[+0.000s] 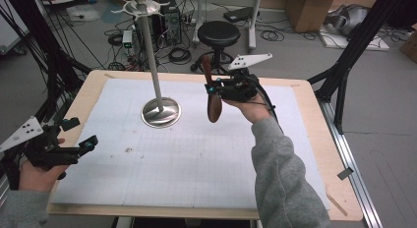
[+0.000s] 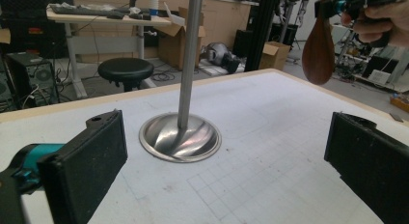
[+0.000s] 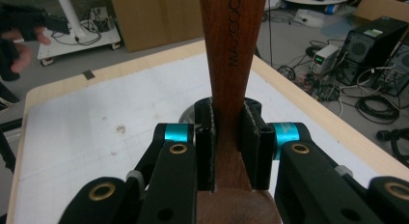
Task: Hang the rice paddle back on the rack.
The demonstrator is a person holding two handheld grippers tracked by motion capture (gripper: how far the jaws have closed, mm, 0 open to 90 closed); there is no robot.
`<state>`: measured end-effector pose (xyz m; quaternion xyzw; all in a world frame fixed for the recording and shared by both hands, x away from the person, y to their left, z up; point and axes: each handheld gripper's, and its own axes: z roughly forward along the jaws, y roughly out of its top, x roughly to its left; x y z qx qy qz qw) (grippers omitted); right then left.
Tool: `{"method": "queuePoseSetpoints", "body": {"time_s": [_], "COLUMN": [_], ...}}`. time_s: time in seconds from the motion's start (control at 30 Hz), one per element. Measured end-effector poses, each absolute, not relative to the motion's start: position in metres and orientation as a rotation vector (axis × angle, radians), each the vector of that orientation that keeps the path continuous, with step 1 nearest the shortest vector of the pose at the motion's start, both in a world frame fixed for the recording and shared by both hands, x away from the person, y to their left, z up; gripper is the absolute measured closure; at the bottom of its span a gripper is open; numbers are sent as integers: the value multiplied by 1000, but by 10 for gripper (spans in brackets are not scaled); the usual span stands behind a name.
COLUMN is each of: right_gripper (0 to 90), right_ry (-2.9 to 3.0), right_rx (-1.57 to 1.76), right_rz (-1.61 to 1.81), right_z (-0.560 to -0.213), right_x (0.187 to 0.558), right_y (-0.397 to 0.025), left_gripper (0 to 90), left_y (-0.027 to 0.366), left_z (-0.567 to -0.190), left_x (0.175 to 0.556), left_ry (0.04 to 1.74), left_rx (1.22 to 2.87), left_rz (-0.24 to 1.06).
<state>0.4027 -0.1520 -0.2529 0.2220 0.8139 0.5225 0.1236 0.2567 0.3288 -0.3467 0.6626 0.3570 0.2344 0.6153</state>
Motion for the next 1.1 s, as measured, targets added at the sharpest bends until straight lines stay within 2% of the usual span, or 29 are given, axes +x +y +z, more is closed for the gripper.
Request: {"method": "queuePoseSetpoints", "body": {"time_s": [0.33,0.57,1.1], "right_gripper": [774,775,774], "right_ry": [2334,2320,2273], "right_rx": [635,619,614], "right_rz": [1545,1539,1538], "right_z": [-230,-216,-194], "right_x": [412,417,430], "right_y": [-132,-120,-100], "left_gripper": [17,17,17], "left_y": [333,333,336], "left_z": [-349,-343,-346], "left_x": [259,256,257], "left_ry": [836,834,840], "left_rx": [1522,1553,1541], "left_rz": [527,590,568]}}
